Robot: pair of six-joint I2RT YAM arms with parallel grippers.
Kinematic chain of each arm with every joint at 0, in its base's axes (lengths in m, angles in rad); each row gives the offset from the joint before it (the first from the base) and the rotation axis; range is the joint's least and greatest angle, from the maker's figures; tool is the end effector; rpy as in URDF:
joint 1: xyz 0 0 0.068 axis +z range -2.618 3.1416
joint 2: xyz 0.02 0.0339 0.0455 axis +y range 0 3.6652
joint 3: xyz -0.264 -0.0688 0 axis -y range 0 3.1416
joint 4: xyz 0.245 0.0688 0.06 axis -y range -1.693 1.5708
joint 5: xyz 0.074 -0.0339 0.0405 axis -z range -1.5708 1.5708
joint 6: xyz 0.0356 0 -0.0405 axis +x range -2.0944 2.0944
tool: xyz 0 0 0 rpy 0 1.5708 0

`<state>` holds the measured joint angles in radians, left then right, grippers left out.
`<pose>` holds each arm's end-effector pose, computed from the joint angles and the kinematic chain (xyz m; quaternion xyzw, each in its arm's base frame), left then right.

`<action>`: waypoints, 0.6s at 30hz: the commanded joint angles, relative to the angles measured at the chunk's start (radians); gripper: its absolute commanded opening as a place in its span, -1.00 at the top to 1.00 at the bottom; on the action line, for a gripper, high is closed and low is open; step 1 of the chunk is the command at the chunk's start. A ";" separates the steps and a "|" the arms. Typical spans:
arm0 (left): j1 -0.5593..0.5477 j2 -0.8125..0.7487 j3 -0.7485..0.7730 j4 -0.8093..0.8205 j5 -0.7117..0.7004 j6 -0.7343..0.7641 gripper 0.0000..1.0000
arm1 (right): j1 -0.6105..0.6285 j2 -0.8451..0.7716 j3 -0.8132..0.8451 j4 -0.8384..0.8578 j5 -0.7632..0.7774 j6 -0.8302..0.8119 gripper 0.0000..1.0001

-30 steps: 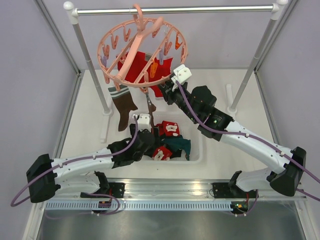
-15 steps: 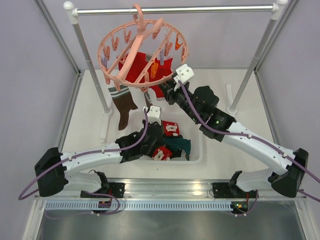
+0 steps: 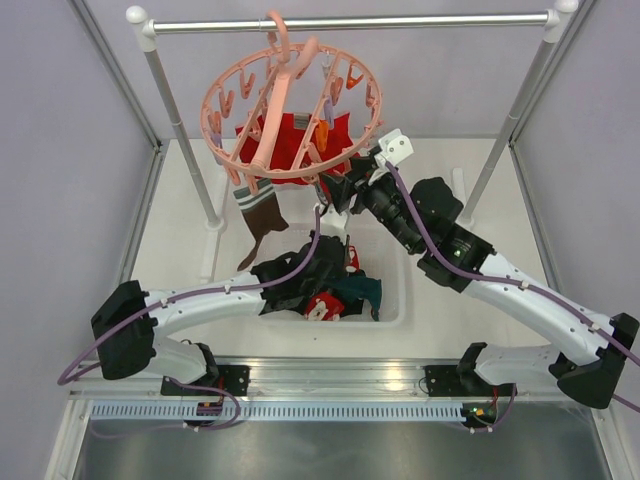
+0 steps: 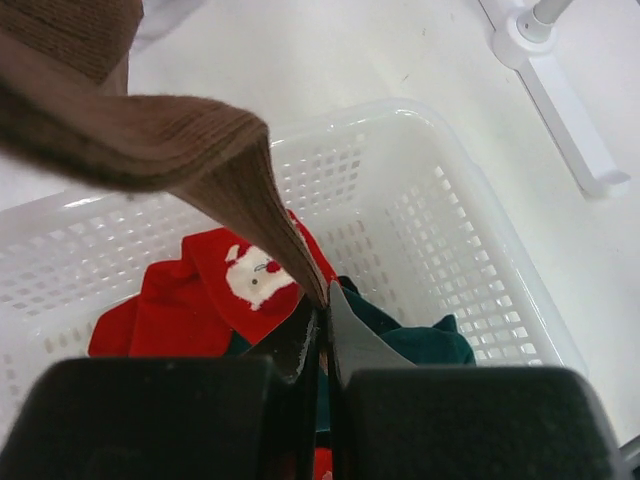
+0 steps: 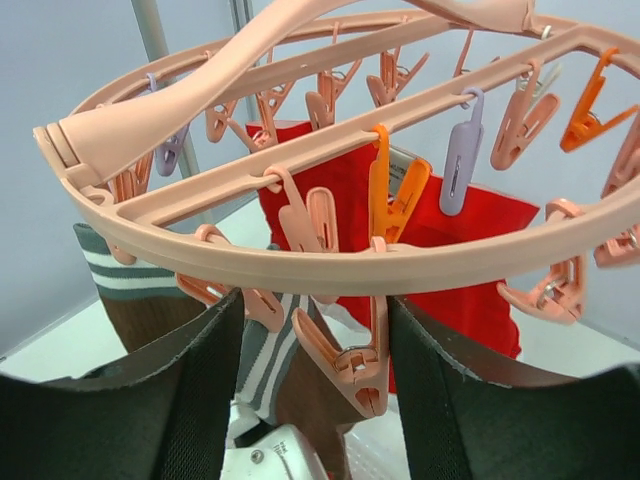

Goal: Remove the socks clipped to the hanger

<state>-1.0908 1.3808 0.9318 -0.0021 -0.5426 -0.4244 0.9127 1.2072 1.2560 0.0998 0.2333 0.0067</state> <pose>0.1599 -0.2673 0.2749 0.1325 0.8180 -0.1866 0.5277 0.1749 0.2128 0.4482 -0.2044 0.6214 0.2658 0.7081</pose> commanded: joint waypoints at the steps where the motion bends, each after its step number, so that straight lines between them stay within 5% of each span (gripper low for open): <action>1: -0.008 0.020 0.050 0.008 0.049 0.026 0.95 | 0.005 -0.043 -0.021 -0.012 -0.012 0.041 -0.27; 8: -0.004 0.053 0.084 -0.030 0.079 0.027 0.95 | 0.005 -0.138 -0.110 -0.018 0.043 0.045 -0.28; 18: -0.003 0.090 0.111 -0.035 0.107 0.022 0.95 | 0.003 -0.134 -0.078 -0.043 -0.137 -0.028 -0.28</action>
<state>-1.0916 1.4582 0.9977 -0.0315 -0.4583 -0.4244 0.9127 1.0443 1.1324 0.0662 0.1684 0.0223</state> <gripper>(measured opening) 0.028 0.639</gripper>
